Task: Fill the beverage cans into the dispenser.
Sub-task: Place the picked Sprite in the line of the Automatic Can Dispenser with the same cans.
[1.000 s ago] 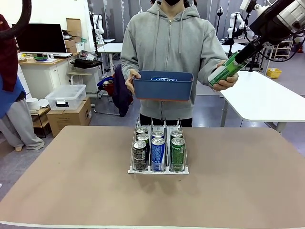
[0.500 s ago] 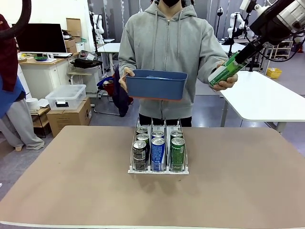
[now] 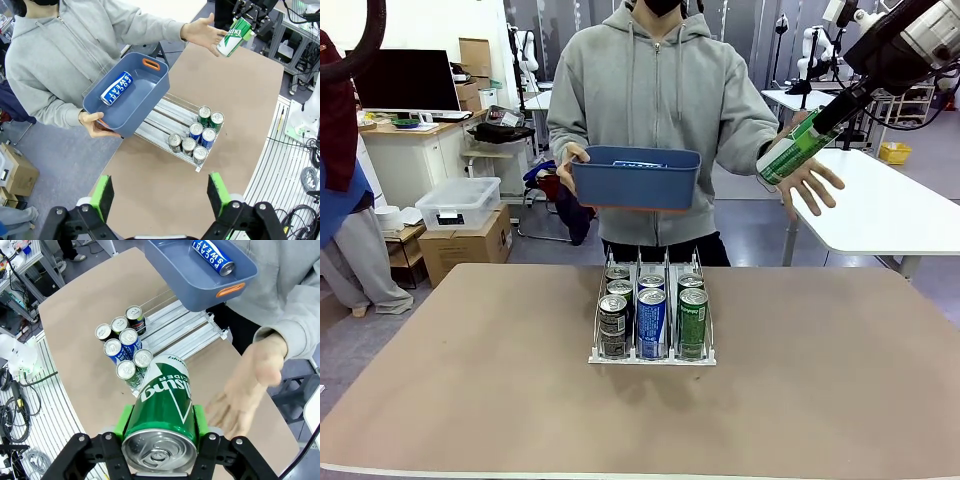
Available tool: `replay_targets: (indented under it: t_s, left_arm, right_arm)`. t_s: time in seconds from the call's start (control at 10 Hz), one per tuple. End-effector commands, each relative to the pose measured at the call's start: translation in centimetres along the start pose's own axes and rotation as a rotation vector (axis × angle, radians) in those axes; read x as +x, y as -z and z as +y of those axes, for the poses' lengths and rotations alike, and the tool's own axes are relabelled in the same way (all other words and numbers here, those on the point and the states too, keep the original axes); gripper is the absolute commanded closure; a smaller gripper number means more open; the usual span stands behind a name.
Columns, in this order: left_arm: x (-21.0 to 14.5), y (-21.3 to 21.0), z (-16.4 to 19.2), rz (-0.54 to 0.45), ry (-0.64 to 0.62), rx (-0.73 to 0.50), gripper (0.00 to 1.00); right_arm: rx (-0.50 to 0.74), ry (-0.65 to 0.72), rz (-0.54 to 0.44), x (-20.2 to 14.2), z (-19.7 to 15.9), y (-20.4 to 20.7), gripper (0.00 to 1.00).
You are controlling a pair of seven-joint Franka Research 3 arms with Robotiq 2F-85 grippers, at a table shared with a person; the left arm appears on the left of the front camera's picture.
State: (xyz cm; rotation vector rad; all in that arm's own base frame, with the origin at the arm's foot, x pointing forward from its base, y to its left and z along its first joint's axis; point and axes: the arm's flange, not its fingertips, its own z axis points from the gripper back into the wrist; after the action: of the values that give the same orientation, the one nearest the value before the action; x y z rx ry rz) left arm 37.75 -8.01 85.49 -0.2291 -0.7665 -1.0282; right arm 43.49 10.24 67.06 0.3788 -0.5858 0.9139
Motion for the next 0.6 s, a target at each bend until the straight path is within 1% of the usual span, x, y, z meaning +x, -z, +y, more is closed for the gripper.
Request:
replay_targets:
  t_s: [0.0,0.5]
  left_arm:
    - [-0.23,-0.09,-0.05,-0.003,0.001,0.007,0.0]
    - [-0.23,-0.09,-0.05,-0.003,0.001,0.007,0.0]
  right_arm:
    - [-0.002,-0.003,-0.006,0.07,0.11,-0.23,1.0]
    - [-0.002,-0.003,-0.006,0.07,0.11,-0.23,1.0]
